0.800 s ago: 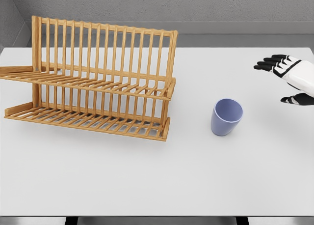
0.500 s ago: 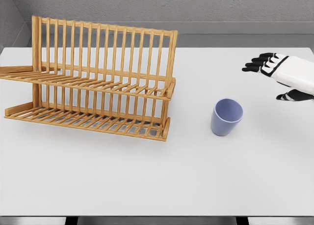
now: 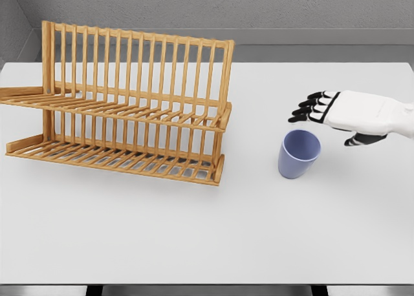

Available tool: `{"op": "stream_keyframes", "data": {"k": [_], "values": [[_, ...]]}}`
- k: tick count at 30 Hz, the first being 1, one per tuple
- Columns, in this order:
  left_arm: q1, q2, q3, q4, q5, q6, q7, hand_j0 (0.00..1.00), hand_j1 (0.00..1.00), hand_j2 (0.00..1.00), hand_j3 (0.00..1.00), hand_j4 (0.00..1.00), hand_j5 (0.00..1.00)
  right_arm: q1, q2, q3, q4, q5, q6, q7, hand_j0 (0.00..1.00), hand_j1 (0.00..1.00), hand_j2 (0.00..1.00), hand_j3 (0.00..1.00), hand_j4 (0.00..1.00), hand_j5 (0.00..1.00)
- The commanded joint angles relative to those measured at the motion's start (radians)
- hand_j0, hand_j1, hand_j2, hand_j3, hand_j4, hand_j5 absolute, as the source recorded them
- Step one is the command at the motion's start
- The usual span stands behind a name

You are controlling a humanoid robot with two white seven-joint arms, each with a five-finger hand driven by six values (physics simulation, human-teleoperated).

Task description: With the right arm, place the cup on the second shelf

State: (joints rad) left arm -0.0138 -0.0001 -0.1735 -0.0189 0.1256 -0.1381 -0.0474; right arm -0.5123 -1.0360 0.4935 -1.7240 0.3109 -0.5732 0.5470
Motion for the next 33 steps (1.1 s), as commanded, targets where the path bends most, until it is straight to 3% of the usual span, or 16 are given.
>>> {"op": "stream_keyframes", "data": {"k": [1,6,31,33], "values": [[0.0,0.0,0.0,-0.001,0.0,0.0,0.0,1.0,1.0,1.0,1.0,1.0,1.0,-0.002,0.008,0.036,-0.002,-0.004,0.003,0.017,1.0,1.0,1.0,1.0,1.0,1.0],[0.0,0.0,0.0,-0.001,0.0,0.0,0.0,1.0,1.0,1.0,1.0,1.0,1.0,-0.035,0.044,0.108,0.001,-0.001,0.003,0.019,1.0,1.0,1.0,1.0,1.0,1.0],[0.0,0.0,0.0,-0.001,0.0,0.0,0.0,1.0,1.0,1.0,1.0,1.0,1.0,-0.069,0.056,0.188,0.026,0.002,0.038,0.016,1.0,1.0,1.0,1.0,1.0,1.0],[0.0,0.0,0.0,0.0,0.0,0.0,0.0,1.0,1.0,1.0,1.0,1.0,1.0,-0.075,0.079,0.189,0.04,0.002,0.038,0.016,1.0,1.0,1.0,1.0,1.0,1.0]]}}
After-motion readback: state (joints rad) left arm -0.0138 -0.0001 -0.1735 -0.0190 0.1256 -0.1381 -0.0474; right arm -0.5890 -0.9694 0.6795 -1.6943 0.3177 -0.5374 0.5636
